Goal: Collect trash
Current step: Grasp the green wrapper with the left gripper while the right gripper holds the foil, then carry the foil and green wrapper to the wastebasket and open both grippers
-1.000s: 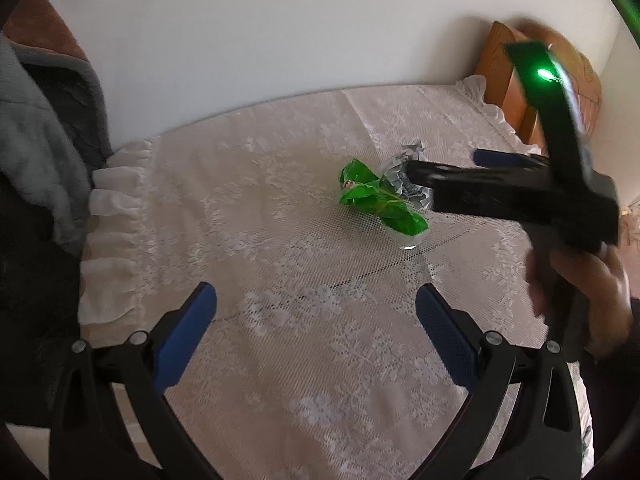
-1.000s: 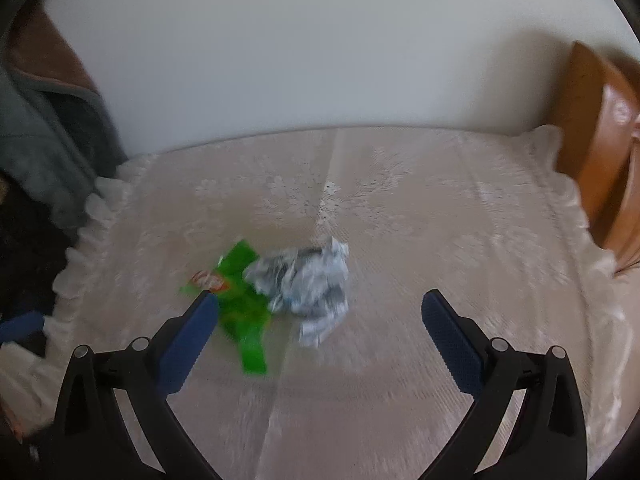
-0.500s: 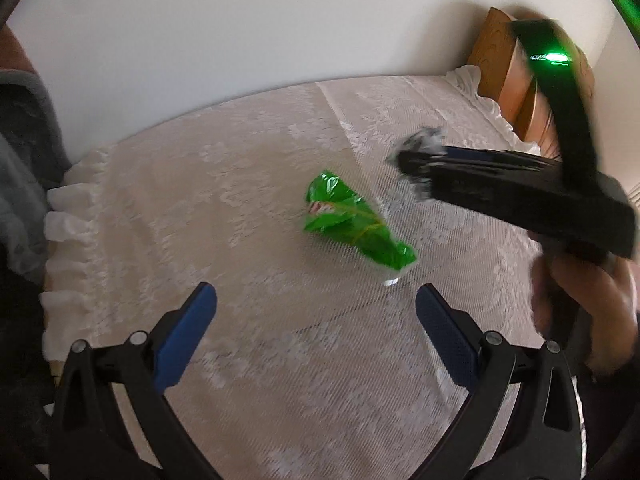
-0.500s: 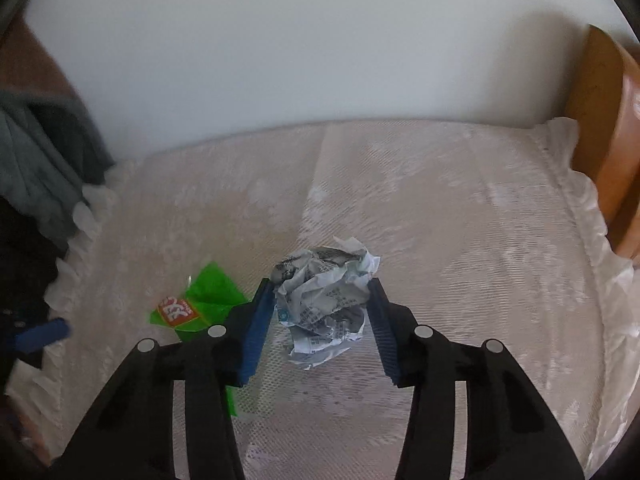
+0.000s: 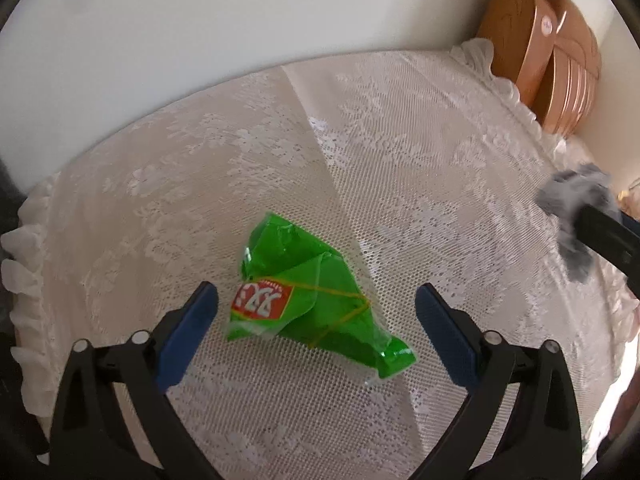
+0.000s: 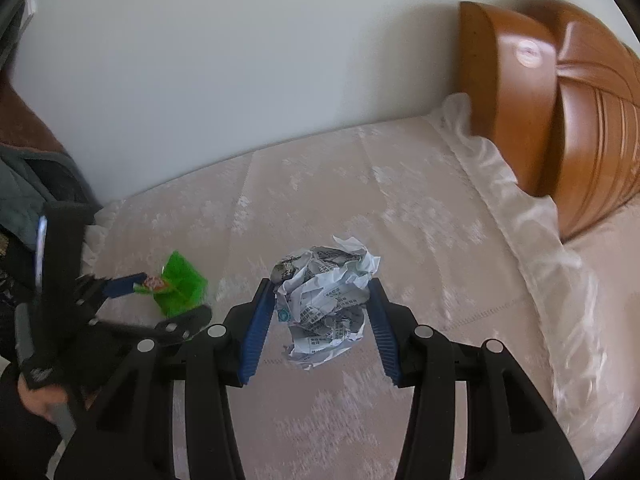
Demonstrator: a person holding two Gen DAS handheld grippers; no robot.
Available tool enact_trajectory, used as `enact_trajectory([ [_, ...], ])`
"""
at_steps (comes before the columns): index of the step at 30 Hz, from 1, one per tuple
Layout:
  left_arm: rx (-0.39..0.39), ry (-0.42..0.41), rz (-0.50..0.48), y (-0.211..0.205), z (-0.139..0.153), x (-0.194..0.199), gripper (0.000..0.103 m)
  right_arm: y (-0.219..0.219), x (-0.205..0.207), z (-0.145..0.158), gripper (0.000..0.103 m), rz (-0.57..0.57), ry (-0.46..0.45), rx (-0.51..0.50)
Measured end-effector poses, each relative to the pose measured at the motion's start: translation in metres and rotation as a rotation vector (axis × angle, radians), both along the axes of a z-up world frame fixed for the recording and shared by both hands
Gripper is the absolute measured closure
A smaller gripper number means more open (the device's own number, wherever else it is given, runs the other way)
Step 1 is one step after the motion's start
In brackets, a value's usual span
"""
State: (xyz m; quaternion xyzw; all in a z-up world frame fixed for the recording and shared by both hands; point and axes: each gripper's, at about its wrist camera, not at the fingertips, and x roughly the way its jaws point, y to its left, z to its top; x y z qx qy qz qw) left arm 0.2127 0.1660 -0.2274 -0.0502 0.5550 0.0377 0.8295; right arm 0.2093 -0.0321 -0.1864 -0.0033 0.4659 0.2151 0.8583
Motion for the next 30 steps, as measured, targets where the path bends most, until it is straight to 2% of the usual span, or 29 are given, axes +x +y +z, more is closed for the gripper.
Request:
enact_trajectory([
  [2, 0.002, 0.015, 0.002, -0.001, -0.004, 0.002, 0.031, 0.000, -0.005, -0.001, 0.055, -0.010, 0.004, 0.004],
  [11, -0.046, -0.006, 0.033, 0.008, 0.000, 0.000, 0.038, -0.018, -0.032, 0.006, 0.055, -0.051, 0.004, 0.009],
  [18, -0.060, -0.058, -0.020, -0.013, 0.034, -0.026, 0.039, -0.046, -0.066, 0.023, 0.055, -0.113, -0.021, 0.040],
  [23, -0.072, -0.097, -0.113, -0.049, 0.070, -0.064, 0.039, -0.084, -0.116, 0.045, 0.055, -0.163, -0.066, 0.061],
  [30, -0.136, -0.097, -0.330, -0.142, 0.101, -0.127, 0.038, -0.159, -0.214, 0.062, 0.054, -0.311, -0.069, 0.048],
])
